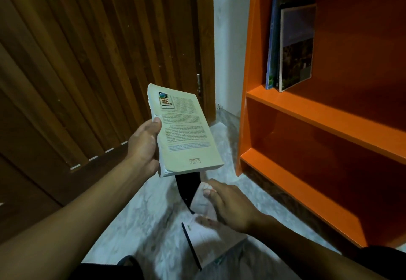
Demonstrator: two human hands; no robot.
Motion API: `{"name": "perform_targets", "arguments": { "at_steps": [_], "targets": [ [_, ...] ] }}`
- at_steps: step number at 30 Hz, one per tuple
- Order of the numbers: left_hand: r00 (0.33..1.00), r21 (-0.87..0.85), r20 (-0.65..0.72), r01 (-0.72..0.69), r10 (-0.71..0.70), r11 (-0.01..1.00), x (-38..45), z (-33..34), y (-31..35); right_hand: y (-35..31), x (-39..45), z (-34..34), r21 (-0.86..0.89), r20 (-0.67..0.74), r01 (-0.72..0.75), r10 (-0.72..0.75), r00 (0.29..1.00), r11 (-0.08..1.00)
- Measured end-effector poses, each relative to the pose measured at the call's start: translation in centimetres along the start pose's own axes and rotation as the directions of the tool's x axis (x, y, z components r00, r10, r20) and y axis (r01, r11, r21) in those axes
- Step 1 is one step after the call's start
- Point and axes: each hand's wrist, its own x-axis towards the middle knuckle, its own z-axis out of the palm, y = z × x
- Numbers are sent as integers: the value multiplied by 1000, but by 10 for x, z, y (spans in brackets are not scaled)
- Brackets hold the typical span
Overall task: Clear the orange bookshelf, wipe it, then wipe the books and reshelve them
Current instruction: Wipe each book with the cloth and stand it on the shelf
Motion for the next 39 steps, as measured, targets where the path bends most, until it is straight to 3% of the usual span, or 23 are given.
{"name": "perform_targets", "arguments": {
  "at_steps": [3,6,9,11,12,15,17,19,21,23,25,27,28,30,32,39],
  "targets": [
    [998,-6,65,-12,12,1000,-4,0,5,13,6,-8,298,-53,-256,283,958,920],
    [992,-15,119,34,-32,999,-9,0,6,21,16,-22,667,38,-371,467,883,647],
    [980,-3,182,81,-79,997,-15,4,3,7,22,-39,916,179,-317,455,872,247],
    [973,23,215,85,-88,996,-20,10,-1,-11,20,-51,957,216,-266,326,920,119],
    [968,40,231,95,-102,995,-22,13,-4,-20,18,-56,963,205,-241,258,944,118],
    [951,141,259,134,-167,981,-24,18,-10,-27,14,-55,939,97,-158,206,974,306],
    [960,313,229,84,-161,946,-25,21,-11,-24,15,-52,905,28,-124,234,972,406],
    [988,564,149,-58,-32,824,-23,25,-12,-22,15,-50,889,-12,-95,231,973,448],
    [973,785,117,-213,198,582,-23,30,-13,-18,18,-48,838,-89,-73,267,960,540],
    [923,779,236,-366,303,508,-30,40,-14,-15,22,-46,730,-216,-47,296,931,682],
    [913,632,351,-396,211,666,-43,56,-18,-18,22,-43,562,-351,-18,258,900,827],
    [932,462,356,-236,65,855,-53,69,-26,-27,17,-38,325,-463,6,153,873,946],
    [938,389,342,-191,52,901,-53,74,-29,-30,13,-36,178,-507,4,88,857,984],
    [947,282,300,-200,112,938,-49,80,-36,-33,9,-30,-19,-543,2,-12,840,1000],
    [960,228,228,-216,164,949,-47,81,-37,-34,8,-26,-90,-520,-1,-46,853,996],
    [974,172,7,-223,225,960,-38,71,-31,-27,5,-30,-93,-328,96,-121,937,991]
  ]
}}
